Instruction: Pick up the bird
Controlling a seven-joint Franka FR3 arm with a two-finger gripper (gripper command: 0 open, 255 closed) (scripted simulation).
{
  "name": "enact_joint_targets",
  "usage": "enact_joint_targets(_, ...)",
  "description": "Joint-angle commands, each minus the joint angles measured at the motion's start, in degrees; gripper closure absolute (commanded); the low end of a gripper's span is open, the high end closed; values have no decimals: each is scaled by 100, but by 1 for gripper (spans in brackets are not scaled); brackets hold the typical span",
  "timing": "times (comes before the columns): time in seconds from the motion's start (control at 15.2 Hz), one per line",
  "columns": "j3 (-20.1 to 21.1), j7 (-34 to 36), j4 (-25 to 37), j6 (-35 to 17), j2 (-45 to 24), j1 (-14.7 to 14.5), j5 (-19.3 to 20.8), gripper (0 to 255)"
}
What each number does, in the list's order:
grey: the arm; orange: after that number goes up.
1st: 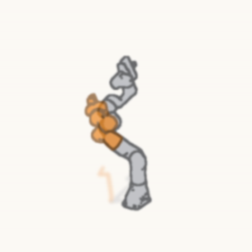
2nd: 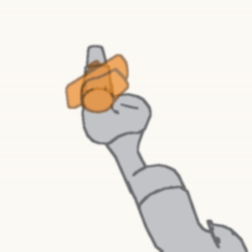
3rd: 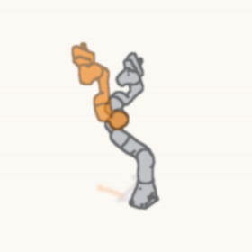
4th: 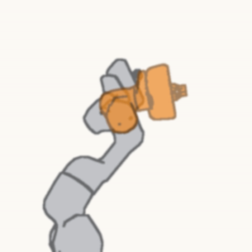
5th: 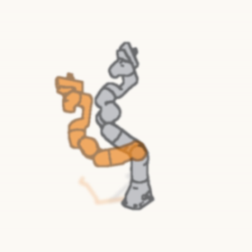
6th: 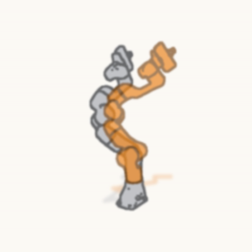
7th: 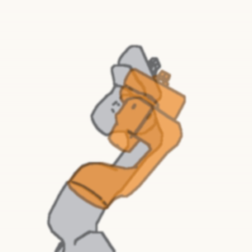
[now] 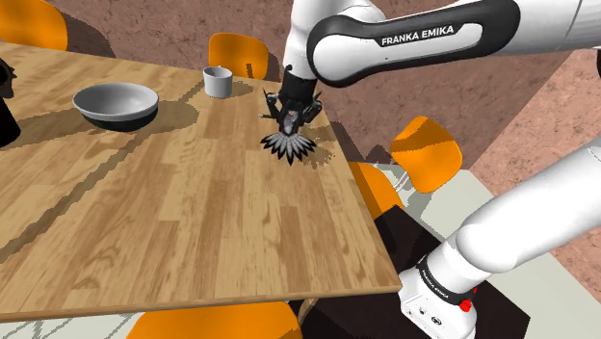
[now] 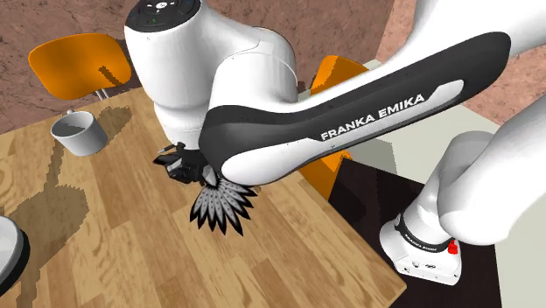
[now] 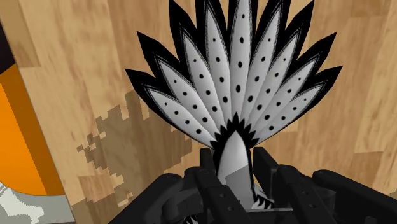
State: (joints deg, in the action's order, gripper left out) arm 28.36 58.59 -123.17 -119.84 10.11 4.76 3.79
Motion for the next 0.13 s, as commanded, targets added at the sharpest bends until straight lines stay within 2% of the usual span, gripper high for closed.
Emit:
enact_joint_targets(0.0, -20, -43, 58, 102, 53, 1, -31, 255)
enact_joint_targets(0.07, -21, -43, 57, 102, 53, 1, -32, 255)
